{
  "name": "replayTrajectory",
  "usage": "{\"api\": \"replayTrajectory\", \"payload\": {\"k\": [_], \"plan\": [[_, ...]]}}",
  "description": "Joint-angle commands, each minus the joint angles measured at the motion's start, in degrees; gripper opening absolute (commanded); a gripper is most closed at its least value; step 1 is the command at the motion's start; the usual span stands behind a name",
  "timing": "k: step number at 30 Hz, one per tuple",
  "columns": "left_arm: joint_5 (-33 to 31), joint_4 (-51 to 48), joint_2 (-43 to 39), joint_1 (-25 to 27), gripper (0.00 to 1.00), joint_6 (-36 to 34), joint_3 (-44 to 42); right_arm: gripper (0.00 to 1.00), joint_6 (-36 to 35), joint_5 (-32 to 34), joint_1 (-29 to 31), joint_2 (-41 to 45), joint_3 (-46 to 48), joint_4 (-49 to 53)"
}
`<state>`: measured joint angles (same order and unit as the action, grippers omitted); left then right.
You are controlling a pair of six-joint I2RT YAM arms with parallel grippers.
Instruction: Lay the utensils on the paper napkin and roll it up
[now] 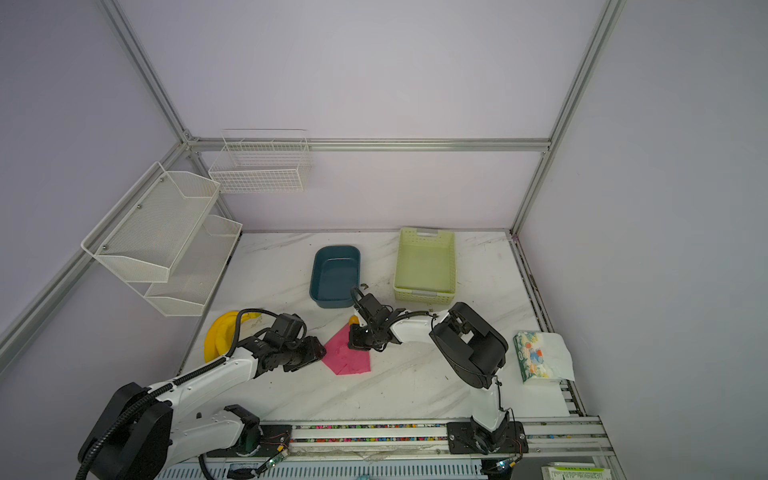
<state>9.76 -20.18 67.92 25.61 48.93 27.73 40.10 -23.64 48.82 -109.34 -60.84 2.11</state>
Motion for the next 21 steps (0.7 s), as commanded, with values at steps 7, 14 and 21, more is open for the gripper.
{"api": "replayTrajectory", "payload": {"k": [7,14,21], "plan": [[14.0,17.3,4.2,-2.5,0.59,2.4,-8.1,0.02,-0.6,2.6,-0.5,0.1,2.4,4.8],[21.2,27.9,2.4,-2.7,0.59,4.7,-9.7,0.02,-0.5,2.6,-0.6,0.7,2.4,4.8],[22.5,27.1,-1.2,-2.8,0.58,4.5,-8.8,0.02,-0.4,2.6,-0.6,1.1,2.6,4.8]]}}
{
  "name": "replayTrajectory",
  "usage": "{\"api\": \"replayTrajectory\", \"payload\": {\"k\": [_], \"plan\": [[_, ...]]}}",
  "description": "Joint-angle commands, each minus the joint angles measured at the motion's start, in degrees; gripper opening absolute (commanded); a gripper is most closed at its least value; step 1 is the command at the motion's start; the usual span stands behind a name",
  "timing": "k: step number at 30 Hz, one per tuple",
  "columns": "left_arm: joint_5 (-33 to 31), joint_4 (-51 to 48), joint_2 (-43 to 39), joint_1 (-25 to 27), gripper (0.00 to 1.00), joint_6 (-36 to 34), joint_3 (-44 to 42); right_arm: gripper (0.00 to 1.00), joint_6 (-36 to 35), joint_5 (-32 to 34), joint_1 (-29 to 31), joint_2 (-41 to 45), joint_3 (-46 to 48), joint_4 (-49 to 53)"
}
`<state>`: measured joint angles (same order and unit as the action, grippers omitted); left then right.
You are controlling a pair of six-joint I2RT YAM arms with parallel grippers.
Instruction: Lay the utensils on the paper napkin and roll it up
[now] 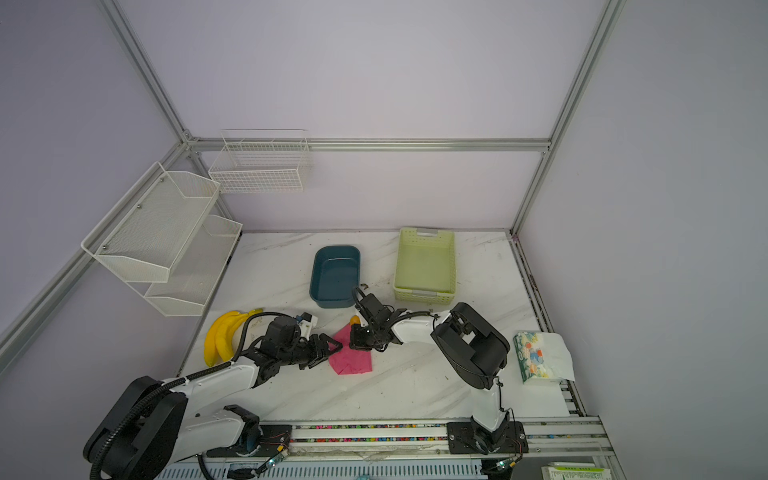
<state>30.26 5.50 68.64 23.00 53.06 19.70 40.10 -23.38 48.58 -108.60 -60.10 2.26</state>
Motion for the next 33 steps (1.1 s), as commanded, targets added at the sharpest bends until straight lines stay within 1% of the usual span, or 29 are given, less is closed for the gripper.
{"api": "replayTrajectory", "payload": {"k": [1,9,11,13,15,21,27,33], "plan": [[1.6,0.1,-2.5,-0.2,0.58,-0.2,-0.3,0.02,-0.4,2.3,-0.3,0.4,1.8,4.7],[-3.3,-7.5,-6.2,-0.2,0.57,-2.7,1.3,0.02,-0.4,2.3,-0.3,0.5,1.8,4.8],[-3.2,-7.8,-6.2,-0.1,0.55,-3.0,1.4,0.02,-0.4,2.3,-0.3,0.6,1.7,4.7],[-3.5,-7.7,-6.5,-0.2,0.51,-3.1,1.4,0.02,-0.4,2.3,-0.3,0.6,1.7,4.8],[-3.7,-7.2,-6.5,-0.2,0.50,-3.1,1.1,0.02,-0.4,2.3,-0.3,0.5,1.7,4.8],[-1.5,-4.9,-0.4,0.3,0.51,-4.2,1.6,0.02,-0.4,2.2,-0.3,0.1,1.4,4.9],[-1.7,0.3,4.5,1.8,0.50,-3.5,1.9,0.02,-0.6,2.0,-0.3,0.0,1.0,5.1],[-2.7,1.9,7.3,3.7,0.46,-3.4,3.6,0.02,-0.7,2.0,-0.3,-0.1,1.1,5.2]]}}
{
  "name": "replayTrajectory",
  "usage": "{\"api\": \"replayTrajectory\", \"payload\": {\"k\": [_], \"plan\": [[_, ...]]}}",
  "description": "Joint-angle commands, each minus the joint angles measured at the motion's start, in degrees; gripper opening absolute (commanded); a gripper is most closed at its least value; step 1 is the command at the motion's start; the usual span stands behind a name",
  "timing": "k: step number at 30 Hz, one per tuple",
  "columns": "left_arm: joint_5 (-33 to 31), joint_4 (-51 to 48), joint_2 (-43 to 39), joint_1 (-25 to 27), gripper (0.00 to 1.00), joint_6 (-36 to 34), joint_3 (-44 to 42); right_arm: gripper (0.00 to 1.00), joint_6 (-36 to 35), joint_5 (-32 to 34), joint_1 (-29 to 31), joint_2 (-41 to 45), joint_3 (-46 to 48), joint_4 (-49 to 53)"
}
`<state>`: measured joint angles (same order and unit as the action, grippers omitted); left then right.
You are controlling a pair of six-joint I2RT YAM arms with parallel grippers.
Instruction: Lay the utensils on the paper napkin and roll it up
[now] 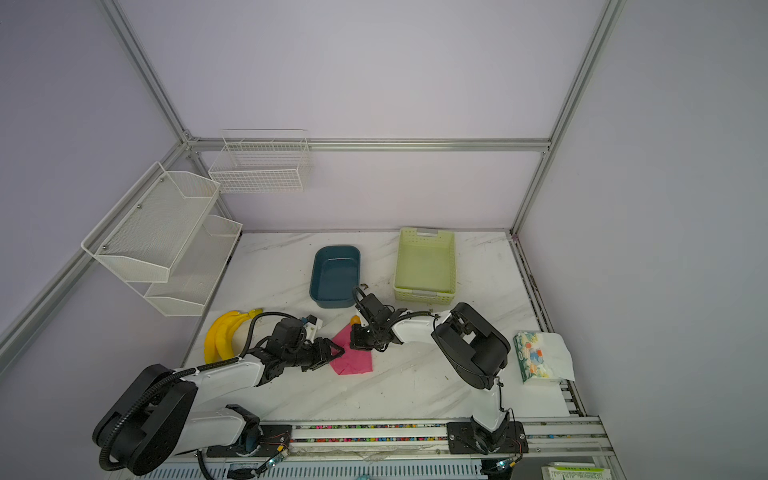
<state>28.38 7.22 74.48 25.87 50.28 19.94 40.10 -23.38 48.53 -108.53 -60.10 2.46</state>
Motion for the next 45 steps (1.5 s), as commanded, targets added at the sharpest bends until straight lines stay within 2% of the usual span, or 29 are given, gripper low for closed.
{"api": "replayTrajectory", "payload": {"k": [1,9,14,21,33,45], "plan": [[-1.3,0.2,1.9,1.1,0.45,-0.6,3.5,0.02,-0.7,2.1,-0.3,-0.2,1.1,4.9],[-7.0,-1.4,1.0,2.4,0.35,-1.3,3.7,0.02,-0.8,2.1,-0.3,0.0,1.3,5.2],[-6.8,-1.0,1.1,2.4,0.28,-2.6,4.6,0.02,-0.8,2.0,-0.3,0.0,1.2,5.1],[-6.8,0.9,2.8,2.5,0.27,-2.8,5.0,0.02,-0.9,2.1,-0.3,0.2,1.4,5.1],[-8.9,-0.5,2.7,2.5,0.11,-3.0,5.3,0.02,-0.5,1.7,-0.3,1.3,1.9,4.7],[-10.3,-2.6,3.5,2.5,0.01,-3.2,5.7,0.02,0.7,-0.5,-0.2,4.0,2.0,3.3]]}}
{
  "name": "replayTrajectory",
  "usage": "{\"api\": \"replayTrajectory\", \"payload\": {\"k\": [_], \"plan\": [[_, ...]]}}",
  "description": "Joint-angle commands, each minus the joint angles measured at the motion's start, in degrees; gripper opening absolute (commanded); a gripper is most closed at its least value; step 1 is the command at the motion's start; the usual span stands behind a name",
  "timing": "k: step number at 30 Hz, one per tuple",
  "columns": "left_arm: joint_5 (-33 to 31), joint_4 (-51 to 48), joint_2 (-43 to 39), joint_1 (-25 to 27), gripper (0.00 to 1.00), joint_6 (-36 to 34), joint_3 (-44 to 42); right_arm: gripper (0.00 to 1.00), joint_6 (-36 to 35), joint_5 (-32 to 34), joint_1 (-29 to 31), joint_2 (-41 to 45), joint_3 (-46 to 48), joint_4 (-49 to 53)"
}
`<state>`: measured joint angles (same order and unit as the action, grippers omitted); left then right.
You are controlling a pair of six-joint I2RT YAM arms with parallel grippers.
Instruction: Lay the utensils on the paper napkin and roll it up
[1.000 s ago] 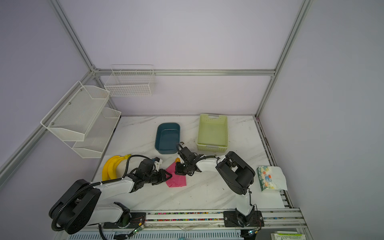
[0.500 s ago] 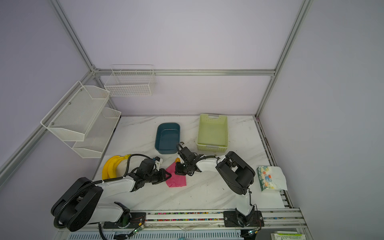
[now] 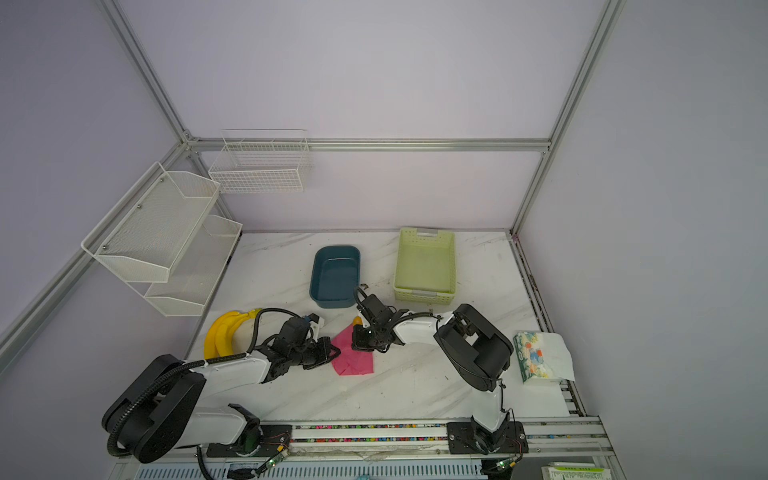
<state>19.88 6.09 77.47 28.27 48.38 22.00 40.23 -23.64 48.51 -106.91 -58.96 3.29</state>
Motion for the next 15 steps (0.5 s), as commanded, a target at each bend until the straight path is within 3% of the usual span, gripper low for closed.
{"api": "replayTrajectory", "payload": {"k": [1,15], "plan": [[-1.9,-1.7,0.5,0.2,0.01,-1.3,3.7,0.02,0.6,-0.4,-0.2,2.7,0.9,2.4],[-2.7,-3.4,1.1,0.1,0.00,-1.6,4.2,0.02,1.5,-1.1,2.7,8.3,2.5,5.3]]}}
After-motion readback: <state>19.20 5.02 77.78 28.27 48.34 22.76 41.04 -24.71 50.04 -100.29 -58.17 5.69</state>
